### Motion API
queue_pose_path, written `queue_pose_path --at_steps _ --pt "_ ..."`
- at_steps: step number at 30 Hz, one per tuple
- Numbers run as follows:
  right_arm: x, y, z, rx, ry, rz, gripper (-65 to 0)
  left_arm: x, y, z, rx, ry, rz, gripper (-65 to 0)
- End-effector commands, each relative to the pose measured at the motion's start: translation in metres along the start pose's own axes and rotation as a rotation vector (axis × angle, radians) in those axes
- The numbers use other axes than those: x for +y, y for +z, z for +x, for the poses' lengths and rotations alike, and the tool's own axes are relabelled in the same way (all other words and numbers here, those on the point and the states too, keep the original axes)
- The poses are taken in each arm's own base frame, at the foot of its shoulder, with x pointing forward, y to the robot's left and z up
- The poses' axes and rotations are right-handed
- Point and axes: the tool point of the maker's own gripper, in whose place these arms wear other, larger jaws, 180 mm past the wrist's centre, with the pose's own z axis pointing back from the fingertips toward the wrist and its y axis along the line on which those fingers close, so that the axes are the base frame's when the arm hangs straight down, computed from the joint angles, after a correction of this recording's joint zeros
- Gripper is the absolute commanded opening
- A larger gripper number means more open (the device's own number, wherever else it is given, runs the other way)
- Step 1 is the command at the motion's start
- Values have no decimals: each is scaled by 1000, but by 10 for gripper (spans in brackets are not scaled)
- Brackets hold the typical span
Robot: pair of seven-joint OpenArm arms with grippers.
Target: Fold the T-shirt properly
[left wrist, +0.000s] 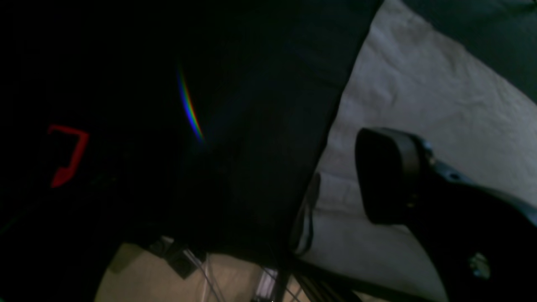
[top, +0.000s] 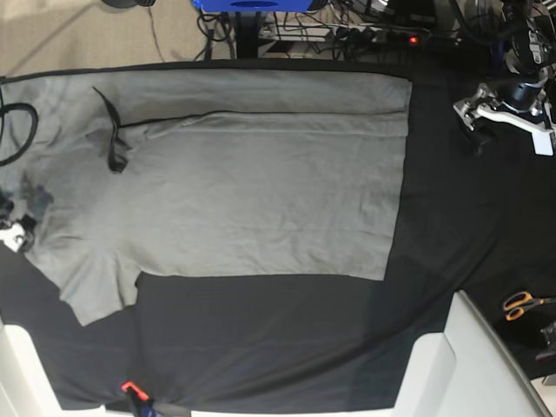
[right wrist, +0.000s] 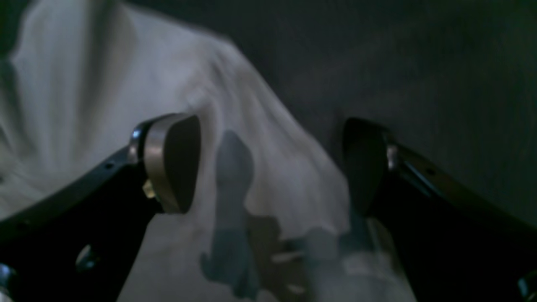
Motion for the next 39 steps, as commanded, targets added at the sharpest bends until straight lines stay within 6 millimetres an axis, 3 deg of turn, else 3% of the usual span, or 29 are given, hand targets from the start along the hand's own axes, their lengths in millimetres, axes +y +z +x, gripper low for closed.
queue_pose_path --at_steps 1,6,11,18,23,26,29,39 --pt "11 -3 15 -38 -1 24 -153 -1 4 6 -20 -19 -8 -10" --pt "30 -8 -13 -2 -11 55 -150 6 9 -1 -2 -20 9 -10" --pt "30 -8 -10 -9 -8 55 -152 9 11 -5 9 -21 15 -10" --pt "-26 7 27 -79 17 -87 -153 8 10 -7 10 -11 14 -10" --pt "-40 13 34 -87 27 -111 -150 6 10 -10 14 -6 10 -10" --pt "-37 11 21 -67 24 -104 -150 5 9 -10 14 -6 7 -10" --pt "-20 4 6 -47 14 -76 -150 7 10 -9 12 -5 13 -10" --pt "-17 3 2 -43 11 -75 -155 10 10 -12 20 0 20 -10"
